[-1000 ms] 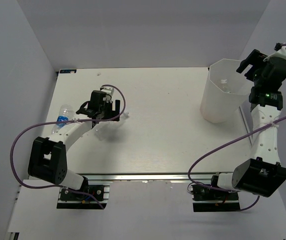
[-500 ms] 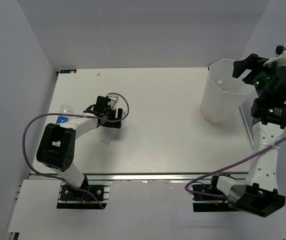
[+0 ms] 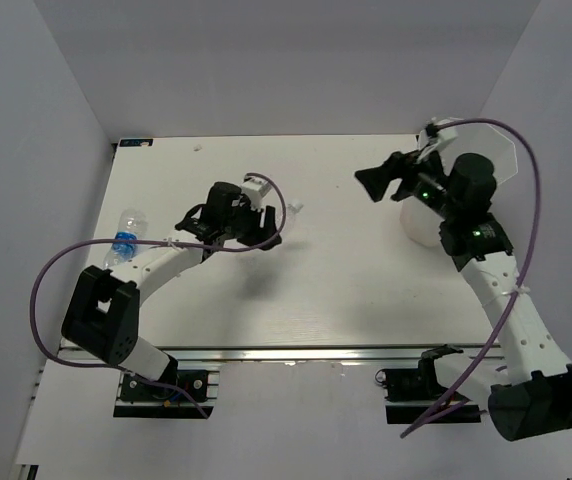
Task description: Put the plastic bottles in the bin
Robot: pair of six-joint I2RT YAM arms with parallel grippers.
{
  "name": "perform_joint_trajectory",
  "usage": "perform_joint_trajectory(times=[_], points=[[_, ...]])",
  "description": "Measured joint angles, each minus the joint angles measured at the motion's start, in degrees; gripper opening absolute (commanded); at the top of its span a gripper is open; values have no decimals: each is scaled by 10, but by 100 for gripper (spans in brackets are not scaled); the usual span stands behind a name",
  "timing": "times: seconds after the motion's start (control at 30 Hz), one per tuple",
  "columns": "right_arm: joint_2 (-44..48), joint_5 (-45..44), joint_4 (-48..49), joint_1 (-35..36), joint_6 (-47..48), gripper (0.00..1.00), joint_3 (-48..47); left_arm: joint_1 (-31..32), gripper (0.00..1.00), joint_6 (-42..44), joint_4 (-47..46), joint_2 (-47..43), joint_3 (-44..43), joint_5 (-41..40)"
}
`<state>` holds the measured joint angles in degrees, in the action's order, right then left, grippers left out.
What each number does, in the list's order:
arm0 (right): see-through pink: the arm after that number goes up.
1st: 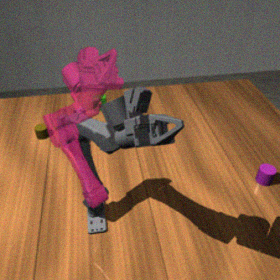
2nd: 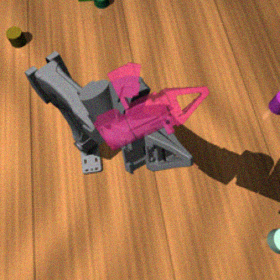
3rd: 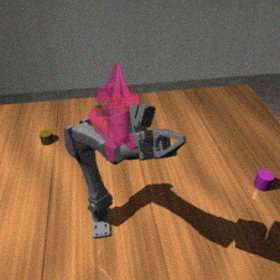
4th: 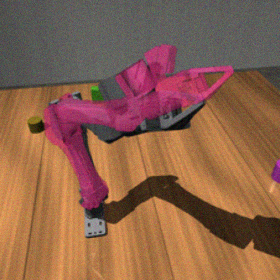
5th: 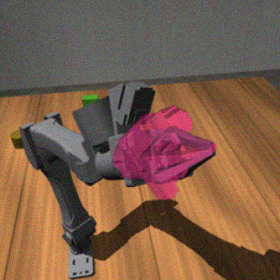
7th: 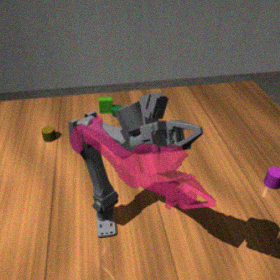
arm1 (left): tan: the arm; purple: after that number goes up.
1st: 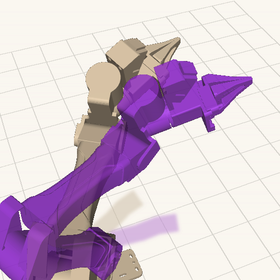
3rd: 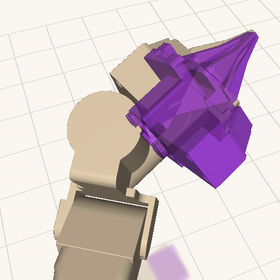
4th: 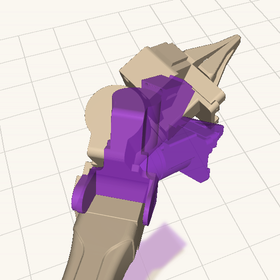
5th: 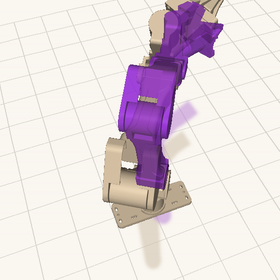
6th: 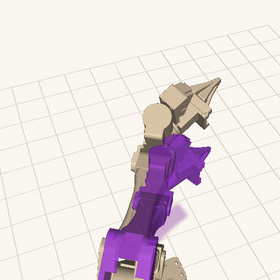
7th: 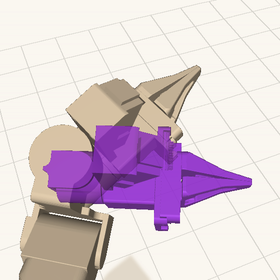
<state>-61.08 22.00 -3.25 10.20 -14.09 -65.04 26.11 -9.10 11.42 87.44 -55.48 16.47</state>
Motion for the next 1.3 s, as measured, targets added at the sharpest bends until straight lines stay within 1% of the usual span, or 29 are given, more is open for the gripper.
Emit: perform_joint_trajectory(times=[0.03,0.13,0.27,0.47,0.6,0.63,0.67,0.7,0.73,0.77,0.8,0.83,0.87,0.93,1.03,1.13,1.2,1.23,1.3], points=[[-4,2,10,30,-5,89,10,19,53,-2,-13,-11,-6,10],[-27,-7,38,90,-16,89,31,67,53,-12,-53,-36,-24,43],[-63,-41,69,135,-41,89,51,115,53,-28,-105,-48,-37,72],[-68,-131,110,169,-83,89,91,134,53,-40,-121,-56,-37,76],[-55,-163,147,183,-110,86,116,134,53,-52,-135,-79,-37,59],[-53,-169,158,187,-116,78,120,134,53,-55,-136,-85,-37,56],[-53,-172,169,192,-120,74,120,135,53,-59,-138,-89,-37,54],[-52,-175,181,198,-124,67,120,135,53,-63,-143,-91,-37,51],[-52,-177,191,202,-126,52,120,135,53,-66,-148,-91,-37,51],[-52,-177,201,206,-128,43,120,135,54,-69,-151,-91,-37,50],[-52,-183,210,209,-129,36,120,135,73,-72,-150,-91,-37,51],[-52,-186,215,210,-130,26,120,135,86,-74,-153,-91,-37,52],[-52,-188,221,209,-141,22,120,135,97,-73,-156,-91,-37,51],[-53,-191,225,211,-138,13,120,136,98,-77,-154,-91,-39,38],[-56,-205,213,214,-123,10,114,137,98,-75,-128,-91,-58,-7],[-68,-226,182,210,-91,8,78,140,98,-61,-74,-87,-100,-85],[-77,-245,154,201,-56,7,32,140,98,-49,-39,-80,-136,-153],[-83,-255,140,194,-40,1,4,139,98,-44,-27,-76,-151,-188],[-95,-268,120,167,-2,0,-63,125,98,-40,5,-67,-183,-249]])
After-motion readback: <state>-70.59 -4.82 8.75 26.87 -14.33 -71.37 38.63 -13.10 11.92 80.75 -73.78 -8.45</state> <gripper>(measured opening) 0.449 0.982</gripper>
